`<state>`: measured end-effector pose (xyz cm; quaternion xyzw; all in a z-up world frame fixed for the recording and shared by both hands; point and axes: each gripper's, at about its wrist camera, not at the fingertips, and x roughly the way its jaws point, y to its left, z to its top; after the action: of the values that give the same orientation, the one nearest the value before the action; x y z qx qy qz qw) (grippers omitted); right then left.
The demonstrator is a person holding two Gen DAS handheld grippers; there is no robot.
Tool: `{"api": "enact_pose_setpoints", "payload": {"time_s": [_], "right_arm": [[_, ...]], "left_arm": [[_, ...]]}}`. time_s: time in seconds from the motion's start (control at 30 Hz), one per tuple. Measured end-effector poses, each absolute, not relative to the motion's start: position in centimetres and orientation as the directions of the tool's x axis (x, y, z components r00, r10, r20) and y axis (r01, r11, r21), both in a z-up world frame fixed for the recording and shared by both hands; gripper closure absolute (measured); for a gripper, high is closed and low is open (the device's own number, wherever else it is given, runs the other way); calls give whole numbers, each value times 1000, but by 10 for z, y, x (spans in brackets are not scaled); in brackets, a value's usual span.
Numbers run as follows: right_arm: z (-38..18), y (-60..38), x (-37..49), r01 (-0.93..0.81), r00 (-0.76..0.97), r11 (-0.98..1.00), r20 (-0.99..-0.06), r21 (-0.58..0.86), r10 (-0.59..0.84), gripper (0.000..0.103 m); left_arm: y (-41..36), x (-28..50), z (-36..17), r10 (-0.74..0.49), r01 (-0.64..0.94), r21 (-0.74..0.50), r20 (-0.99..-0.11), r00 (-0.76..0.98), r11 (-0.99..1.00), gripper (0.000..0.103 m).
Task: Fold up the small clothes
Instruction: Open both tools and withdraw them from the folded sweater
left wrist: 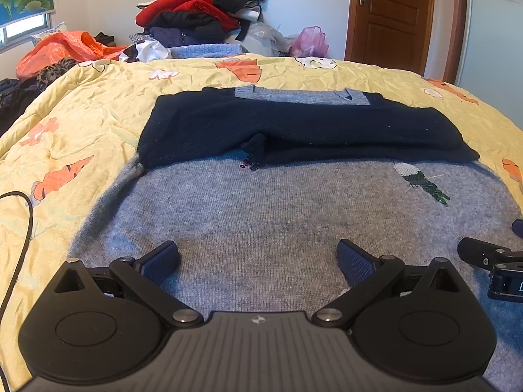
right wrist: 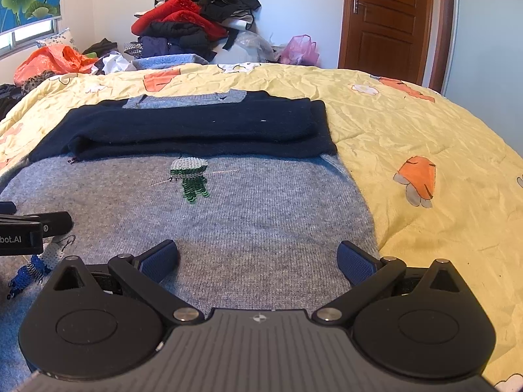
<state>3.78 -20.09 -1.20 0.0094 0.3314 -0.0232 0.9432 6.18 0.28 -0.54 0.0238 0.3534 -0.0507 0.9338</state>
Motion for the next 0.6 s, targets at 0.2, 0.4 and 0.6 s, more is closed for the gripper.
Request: {"api": "enact_pose_setpoints", "payload": {"time_s": [0.2,0.4,0.6], "right_arm": [[-9,-197,17,18,768,1000,-641,-5,-17,0],[-9,-198,-22,-38,773,999,-633,4,32,0],[-9,-198,-30,-40,777,999,-628,3,33,0]], "left_arm": [[7,41,-4,-75,116,15,-676,733,993,0],[22,0,-1,-75,99,-5,-692,718,995,0],[31,-29,-6,-101,125,-10,-655,749,992,0]]}}
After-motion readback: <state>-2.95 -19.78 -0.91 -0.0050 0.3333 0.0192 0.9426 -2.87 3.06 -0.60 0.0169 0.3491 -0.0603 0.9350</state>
